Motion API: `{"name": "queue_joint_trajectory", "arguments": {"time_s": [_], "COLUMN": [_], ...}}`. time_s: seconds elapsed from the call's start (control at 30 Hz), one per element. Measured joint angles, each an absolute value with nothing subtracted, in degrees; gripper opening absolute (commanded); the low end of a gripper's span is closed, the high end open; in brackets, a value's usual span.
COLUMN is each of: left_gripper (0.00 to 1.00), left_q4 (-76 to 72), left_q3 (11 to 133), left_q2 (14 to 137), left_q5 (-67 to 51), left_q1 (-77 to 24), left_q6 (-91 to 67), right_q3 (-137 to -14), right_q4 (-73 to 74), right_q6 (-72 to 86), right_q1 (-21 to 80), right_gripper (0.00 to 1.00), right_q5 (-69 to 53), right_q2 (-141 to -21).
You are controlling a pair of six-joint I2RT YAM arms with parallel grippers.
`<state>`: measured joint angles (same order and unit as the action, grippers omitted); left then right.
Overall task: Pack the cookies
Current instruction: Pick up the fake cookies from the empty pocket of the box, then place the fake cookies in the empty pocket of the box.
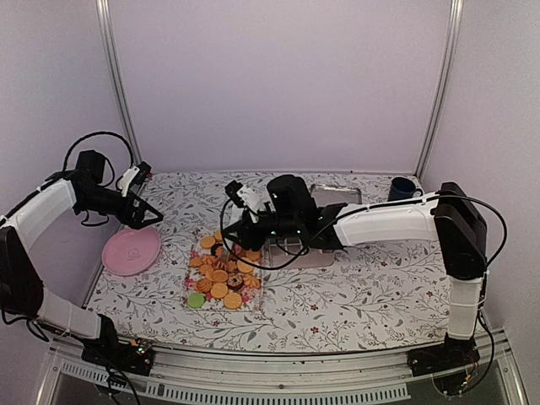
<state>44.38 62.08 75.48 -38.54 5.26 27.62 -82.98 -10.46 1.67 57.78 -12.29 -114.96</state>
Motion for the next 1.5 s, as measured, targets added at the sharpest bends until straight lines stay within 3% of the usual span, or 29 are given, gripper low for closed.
{"name": "queue_joint_trajectory", "arguments": {"time_s": [0.23,0.53,0.73,1.2,1.5], "left_gripper": [0.99,0.99,0.99,0.99,0.99], "left_q4": [44.29,44.18,44.18,44.18,44.18], "left_q3": [62.06,62.06,62.06,62.08,62.08], "left_q2": [75.48,75.48,75.48,75.66,75.68], "left_q5": [-38.63,-39.35,-39.48,-39.83,-39.88], "left_q1": [5.26,5.26,5.26,5.26,5.26], "left_q6": [27.53,27.31,27.27,26.92,26.89], "right_q3": [-82.98,-82.98,-83.35,-85.67,-85.76], "right_q4": [-10.35,-10.09,-9.37,-7.29,-7.27], "right_q6": [1.21,0.1,-0.25,-1.26,-1.83], "right_q1": [57.78,57.78,57.78,56.38,46.65], "right_gripper": [0.39,0.15,0.09,0.07,0.07], "right_q5": [-11.2,-10.44,-10.48,-9.69,-9.52], "right_q2": [-115.2,-115.2,-115.18,-111.28,-108.71]}}
